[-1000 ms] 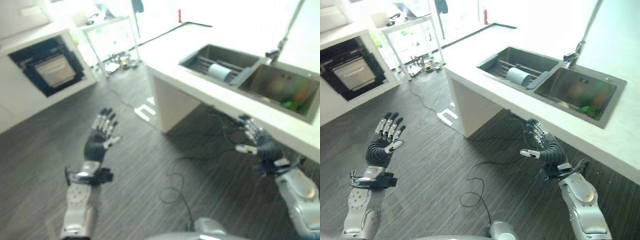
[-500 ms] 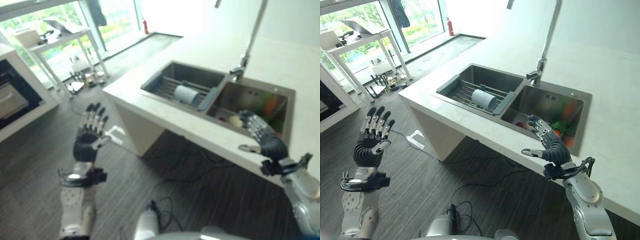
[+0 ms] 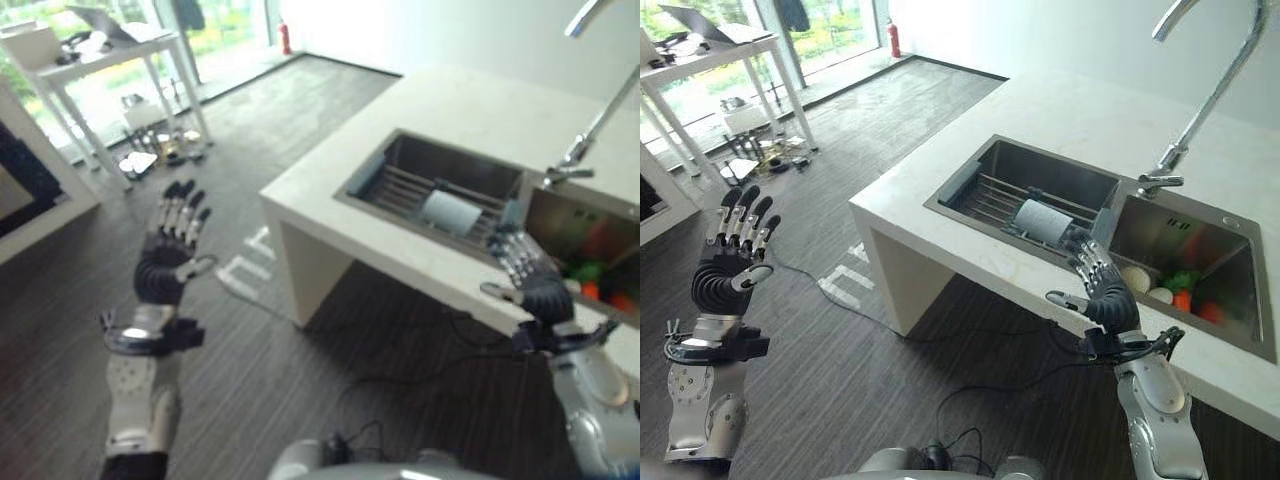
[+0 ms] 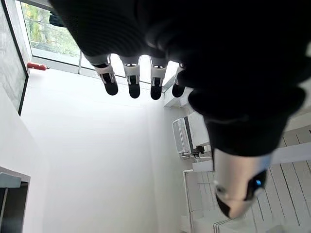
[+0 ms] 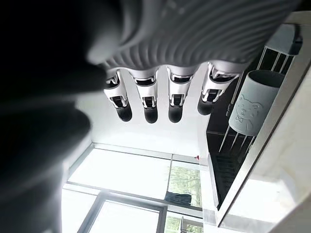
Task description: Place the dishes in the dishwasher.
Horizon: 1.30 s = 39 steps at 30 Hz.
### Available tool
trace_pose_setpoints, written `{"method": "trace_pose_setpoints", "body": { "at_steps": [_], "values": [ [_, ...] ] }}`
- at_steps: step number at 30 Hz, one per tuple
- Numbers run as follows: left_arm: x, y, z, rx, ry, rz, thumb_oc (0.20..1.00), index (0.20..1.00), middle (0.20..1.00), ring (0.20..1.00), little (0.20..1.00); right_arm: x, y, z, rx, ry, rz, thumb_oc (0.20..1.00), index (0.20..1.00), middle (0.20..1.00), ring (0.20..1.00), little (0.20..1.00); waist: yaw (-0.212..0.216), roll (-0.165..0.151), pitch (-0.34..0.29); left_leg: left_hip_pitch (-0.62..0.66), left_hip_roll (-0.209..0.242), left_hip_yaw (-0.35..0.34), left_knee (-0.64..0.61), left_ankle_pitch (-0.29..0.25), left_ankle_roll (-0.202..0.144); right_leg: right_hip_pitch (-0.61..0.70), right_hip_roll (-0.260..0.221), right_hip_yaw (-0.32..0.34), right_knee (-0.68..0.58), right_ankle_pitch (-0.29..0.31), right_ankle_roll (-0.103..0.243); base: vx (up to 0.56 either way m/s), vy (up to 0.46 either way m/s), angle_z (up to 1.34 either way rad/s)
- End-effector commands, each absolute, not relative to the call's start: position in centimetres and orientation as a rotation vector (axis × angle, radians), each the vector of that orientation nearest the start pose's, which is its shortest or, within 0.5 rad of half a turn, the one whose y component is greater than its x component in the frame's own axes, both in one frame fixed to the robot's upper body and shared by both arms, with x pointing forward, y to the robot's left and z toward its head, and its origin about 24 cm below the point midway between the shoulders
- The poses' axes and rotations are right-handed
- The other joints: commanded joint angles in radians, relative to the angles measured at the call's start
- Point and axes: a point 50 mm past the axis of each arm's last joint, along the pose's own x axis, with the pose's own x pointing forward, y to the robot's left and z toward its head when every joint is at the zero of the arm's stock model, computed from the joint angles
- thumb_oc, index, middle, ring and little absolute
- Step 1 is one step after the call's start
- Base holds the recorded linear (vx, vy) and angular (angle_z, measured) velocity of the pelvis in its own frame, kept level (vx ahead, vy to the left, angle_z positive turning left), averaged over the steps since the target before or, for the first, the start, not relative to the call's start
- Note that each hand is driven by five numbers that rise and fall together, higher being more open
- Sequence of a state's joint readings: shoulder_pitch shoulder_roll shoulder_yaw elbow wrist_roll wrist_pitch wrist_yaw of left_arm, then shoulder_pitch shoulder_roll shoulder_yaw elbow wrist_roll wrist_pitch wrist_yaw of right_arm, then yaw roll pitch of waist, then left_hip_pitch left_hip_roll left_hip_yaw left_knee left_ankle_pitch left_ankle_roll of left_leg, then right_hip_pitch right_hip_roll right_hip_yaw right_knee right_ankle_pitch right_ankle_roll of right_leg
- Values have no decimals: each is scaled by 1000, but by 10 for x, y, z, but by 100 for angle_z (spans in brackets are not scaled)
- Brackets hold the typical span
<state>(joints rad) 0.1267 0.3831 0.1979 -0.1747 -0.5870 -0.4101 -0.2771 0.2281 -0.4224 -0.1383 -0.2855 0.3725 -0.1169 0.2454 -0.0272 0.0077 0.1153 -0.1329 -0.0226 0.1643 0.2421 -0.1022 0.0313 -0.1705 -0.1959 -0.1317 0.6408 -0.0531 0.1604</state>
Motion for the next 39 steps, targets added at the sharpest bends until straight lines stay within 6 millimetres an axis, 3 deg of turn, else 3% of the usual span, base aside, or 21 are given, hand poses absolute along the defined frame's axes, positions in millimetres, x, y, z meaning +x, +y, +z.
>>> {"method": "trace_pose_setpoints", "body": {
  "at_steps": [1,2,5,9,13,15,18,20,23,26,29,32,34,35,39],
  "values": [
    [203,249,156,-25,-688,-126,1000,1000,1000,1000,1000,217,-237,131,-132,-360,210,1000,1000,1000,1000,1000,17,-14,10,45,46,-106,58,-101,-35,118,105,-149,-341,33,-13,201,-80,-30],
    [202,250,156,-19,-691,-117,1000,1000,1000,1000,1000,218,-238,134,-131,-371,217,1000,1000,1000,1000,1000,21,-32,21,67,41,-79,58,-115,-42,75,66,-213,-341,33,-13,154,-122,-48],
    [201,246,156,-14,-705,-122,1000,1000,1000,1000,1000,221,-236,136,-122,-391,209,1000,1000,1000,1000,1000,14,-39,27,88,49,-41,58,-133,-50,33,22,-241,-341,30,-15,122,-192,-87],
    [202,239,154,-63,-711,-156,1000,1000,1000,1000,1000,221,-237,132,-119,-383,162,1000,1000,1000,1000,1000,-6,-41,8,106,71,5,58,-134,-58,57,57,-199,-341,-45,-40,156,-209,-10],
    [206,237,154,-85,-712,-143,1000,1000,1000,1000,1000,220,-237,130,-125,-372,158,1000,1000,1000,1000,1000,-34,-34,-5,138,71,35,58,-124,-68,74,89,-132,-341,-68,-56,195,-228,-21],
    [205,234,154,-87,-722,-160,1000,1000,1000,1000,1000,216,-239,129,-126,-376,137,1000,1000,1000,1000,1000,-47,-35,1,156,85,49,58,-65,-93,84,95,-99,-341,-78,-69,170,-234,-49],
    [203,232,157,-107,-749,-160,1000,1000,1000,1000,1000,213,-242,129,-131,-368,125,1000,1000,1000,1000,1000,-53,-61,13,178,80,43,106,102,-138,98,93,-39,-341,-93,-100,121,-196,-39],
    [200,234,157,-118,-763,-145,1000,1000,1000,1000,1000,214,-240,129,-139,-369,137,1000,1000,1000,1000,1000,-47,-66,22,139,80,11,174,95,-133,101,95,-13,-341,-90,-104,61,-86,-19],
    [200,236,159,-116,-767,-135,1000,1000,1000,1000,1000,219,-239,130,-137,-368,135,1000,1000,1000,1000,1000,-36,-58,24,148,110,-2,58,66,-115,110,106,14,-341,-104,-90,86,80,-37],
    [196,241,159,-127,-776,-105,1000,1000,1000,1000,1000,219,-240,130,-152,-365,146,1000,1000,1000,1000,1000,-22,-14,27,27,172,-80,58,-10,-142,121,133,34,-341,-135,-70,107,255,-10],
    [197,243,155,-148,-763,-45,1000,1000,1000,1000,1000,218,-239,133,-172,-357,163,1000,1000,1000,1000,1000,8,2,19,-78,218,-138,58,32,-176,145,123,40,-341,-174,-61,153,307,-26],
    [197,244,155,-152,-762,-26,1000,1000,1000,1000,1000,221,-242,138,-179,-355,159,1000,1000,1000,1000,1000,18,8,11,-92,250,-145,58,28,-186,146,82,15,-341,-179,-45,97,312,-63],
    [198,246,156,-149,-759,8,1000,1000,1000,1000,1000,220,-242,137,-146,-347,165,1000,1000,1000,1000,1000,9,12,0,-74,244,-119,58,7,-180,134,49,0,-341,-165,-25,82,397,-84],
    [203,248,160,-166,-765,15,1000,1000,1000,1000,1000,218,-241,136,-137,-337,158,1000,1000,1000,1000,1000,6,3,-13,-61,211,-113,58,-19,-164,129,23,3,-341,-154,-6,112,447,-69],
    [208,243,165,-141,-756,-24,1000,1000,1000,1000,1000,219,-240,136,-144,-340,137,1000,1000,1000,1000,1000,14,-20,-19,-52,174,-102,58,-39,-142,124,-30,-10,-341,-126,29,48,232,5]
  ]
}}
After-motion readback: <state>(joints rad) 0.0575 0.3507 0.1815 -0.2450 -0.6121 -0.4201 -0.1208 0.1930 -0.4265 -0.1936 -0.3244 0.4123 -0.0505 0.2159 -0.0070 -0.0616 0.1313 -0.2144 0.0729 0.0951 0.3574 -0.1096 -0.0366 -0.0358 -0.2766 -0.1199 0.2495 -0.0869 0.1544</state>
